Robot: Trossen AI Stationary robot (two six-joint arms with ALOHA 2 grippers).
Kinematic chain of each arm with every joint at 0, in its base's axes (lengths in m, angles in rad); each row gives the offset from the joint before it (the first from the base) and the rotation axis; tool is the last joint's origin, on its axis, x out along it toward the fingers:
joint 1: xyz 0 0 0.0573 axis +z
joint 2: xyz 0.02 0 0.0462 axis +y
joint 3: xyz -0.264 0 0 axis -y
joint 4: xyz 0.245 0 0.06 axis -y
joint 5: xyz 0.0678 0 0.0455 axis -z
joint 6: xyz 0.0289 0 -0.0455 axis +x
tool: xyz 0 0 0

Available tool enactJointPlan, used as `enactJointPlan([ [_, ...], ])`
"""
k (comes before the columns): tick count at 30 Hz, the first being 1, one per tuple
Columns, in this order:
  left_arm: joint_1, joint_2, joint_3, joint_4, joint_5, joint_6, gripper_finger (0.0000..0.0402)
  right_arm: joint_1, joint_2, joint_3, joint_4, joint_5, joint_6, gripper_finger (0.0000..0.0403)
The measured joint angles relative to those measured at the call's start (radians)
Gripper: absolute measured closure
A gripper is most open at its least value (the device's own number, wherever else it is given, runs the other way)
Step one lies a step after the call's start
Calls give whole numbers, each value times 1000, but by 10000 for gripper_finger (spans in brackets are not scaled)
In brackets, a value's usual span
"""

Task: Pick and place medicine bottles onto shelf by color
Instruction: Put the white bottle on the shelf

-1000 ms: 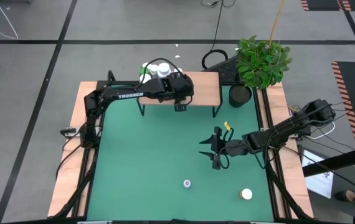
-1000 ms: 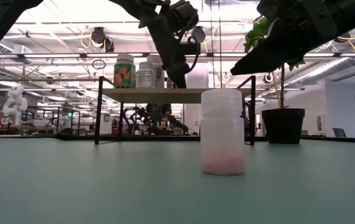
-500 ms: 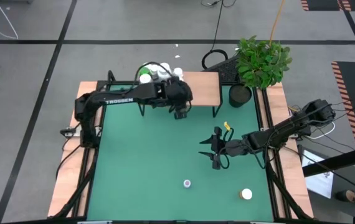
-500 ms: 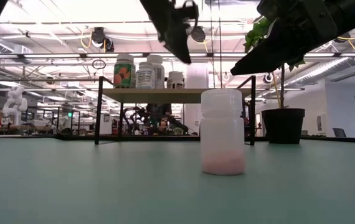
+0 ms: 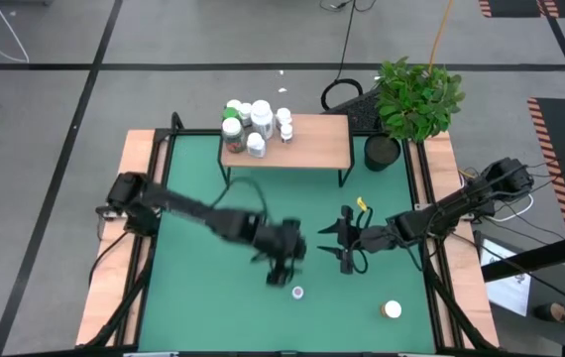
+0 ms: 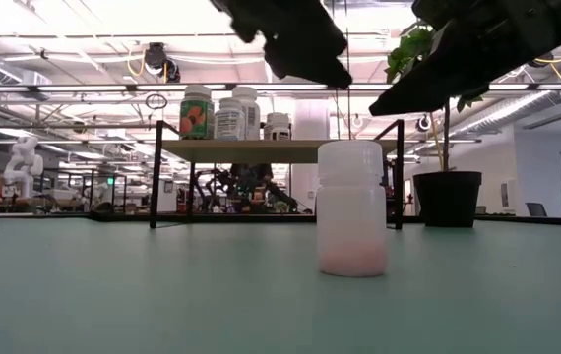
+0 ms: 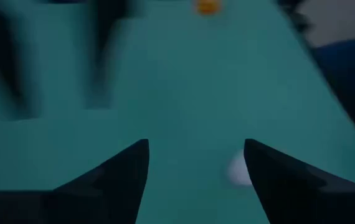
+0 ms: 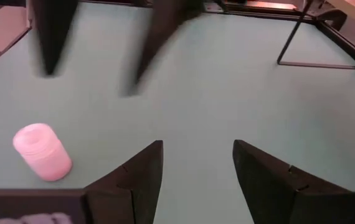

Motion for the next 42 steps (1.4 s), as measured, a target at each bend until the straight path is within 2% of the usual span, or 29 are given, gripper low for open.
enactJointPlan([
  [5,-129,1,-131,263,-88,53,146,17,0,0,30,0,3,215],
  [8,-170,13,-195,422,-97,58,140,17,0,0,52,-35,15,209],
  [11,-194,18,-257,506,-109,49,123,17,0,0,69,-80,17,190],
  [16,-199,18,-331,606,-172,25,85,15,0,0,68,-74,25,148],
  [22,-195,100,-331,672,-168,24,76,8,0,0,75,-48,27,125],
  [27,-196,131,-329,689,-153,8,101,8,0,0,85,-48,27,129],
  [36,-191,133,-330,675,-141,14,174,8,0,0,106,-48,27,132],
  [42,-182,138,-330,668,-141,22,194,8,0,0,112,-48,27,133],
])
